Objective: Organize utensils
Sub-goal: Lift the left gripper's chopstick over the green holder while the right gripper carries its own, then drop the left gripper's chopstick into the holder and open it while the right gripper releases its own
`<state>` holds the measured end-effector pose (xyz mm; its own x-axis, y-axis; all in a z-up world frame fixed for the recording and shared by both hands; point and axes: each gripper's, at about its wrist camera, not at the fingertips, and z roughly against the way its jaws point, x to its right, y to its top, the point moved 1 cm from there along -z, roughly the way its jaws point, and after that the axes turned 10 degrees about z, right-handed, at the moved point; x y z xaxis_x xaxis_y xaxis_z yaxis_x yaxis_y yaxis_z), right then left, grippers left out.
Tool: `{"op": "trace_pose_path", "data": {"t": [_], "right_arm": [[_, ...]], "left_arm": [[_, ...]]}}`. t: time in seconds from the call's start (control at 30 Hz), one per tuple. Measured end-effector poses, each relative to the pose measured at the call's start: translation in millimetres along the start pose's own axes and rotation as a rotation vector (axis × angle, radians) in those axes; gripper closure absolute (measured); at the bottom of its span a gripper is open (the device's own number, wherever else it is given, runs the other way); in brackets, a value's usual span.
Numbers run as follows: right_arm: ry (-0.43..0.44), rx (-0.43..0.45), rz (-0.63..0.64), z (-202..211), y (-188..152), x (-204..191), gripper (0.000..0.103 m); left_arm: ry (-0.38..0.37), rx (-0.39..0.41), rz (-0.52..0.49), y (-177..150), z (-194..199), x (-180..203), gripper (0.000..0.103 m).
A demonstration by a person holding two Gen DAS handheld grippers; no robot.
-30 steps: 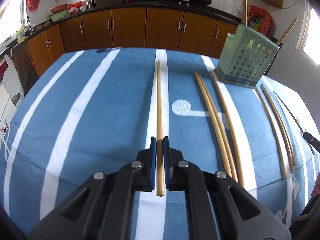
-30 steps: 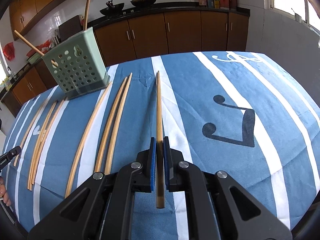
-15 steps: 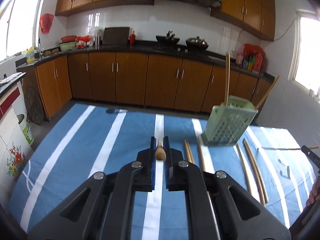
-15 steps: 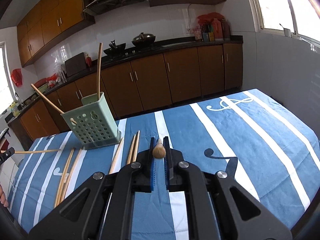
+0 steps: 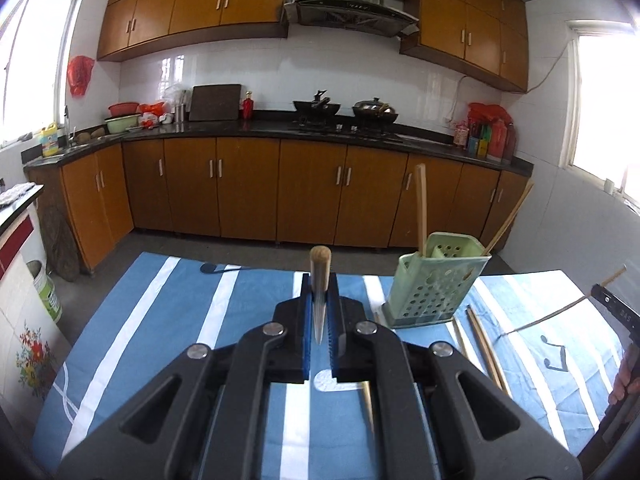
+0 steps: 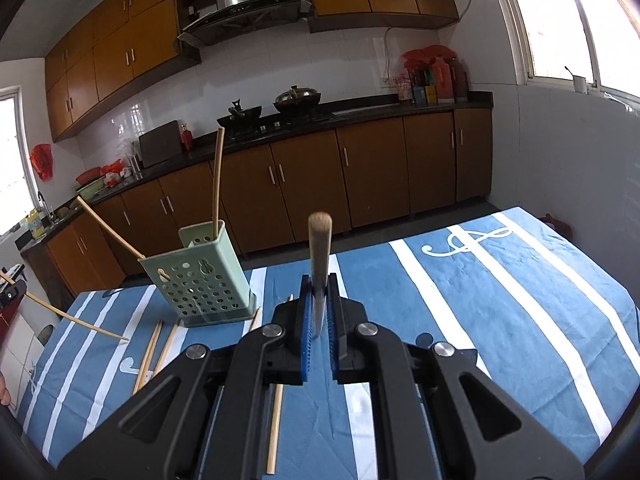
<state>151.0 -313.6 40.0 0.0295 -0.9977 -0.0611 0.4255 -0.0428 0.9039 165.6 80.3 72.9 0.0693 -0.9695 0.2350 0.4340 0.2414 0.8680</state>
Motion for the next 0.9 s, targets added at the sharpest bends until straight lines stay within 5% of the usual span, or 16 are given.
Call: {"op": "trace_pose_path", "data": {"t": [0.47, 0.73, 0.9], "right_arm": [[0.144, 0.261, 0.011, 37, 97, -38, 0.095], [0.146, 0.368, 0.021, 23, 124, -64, 0.095], [0.136, 0.375, 0.019, -2, 126, -73, 0.095]], "left_arm": [[-0.25, 0.071, -0.075, 71, 51, 77, 0.095], [-0.274, 0.134, -0.099, 101, 33, 125, 0.095], [-0.264, 0.059, -0.075, 101, -11, 134, 0.095]]}}
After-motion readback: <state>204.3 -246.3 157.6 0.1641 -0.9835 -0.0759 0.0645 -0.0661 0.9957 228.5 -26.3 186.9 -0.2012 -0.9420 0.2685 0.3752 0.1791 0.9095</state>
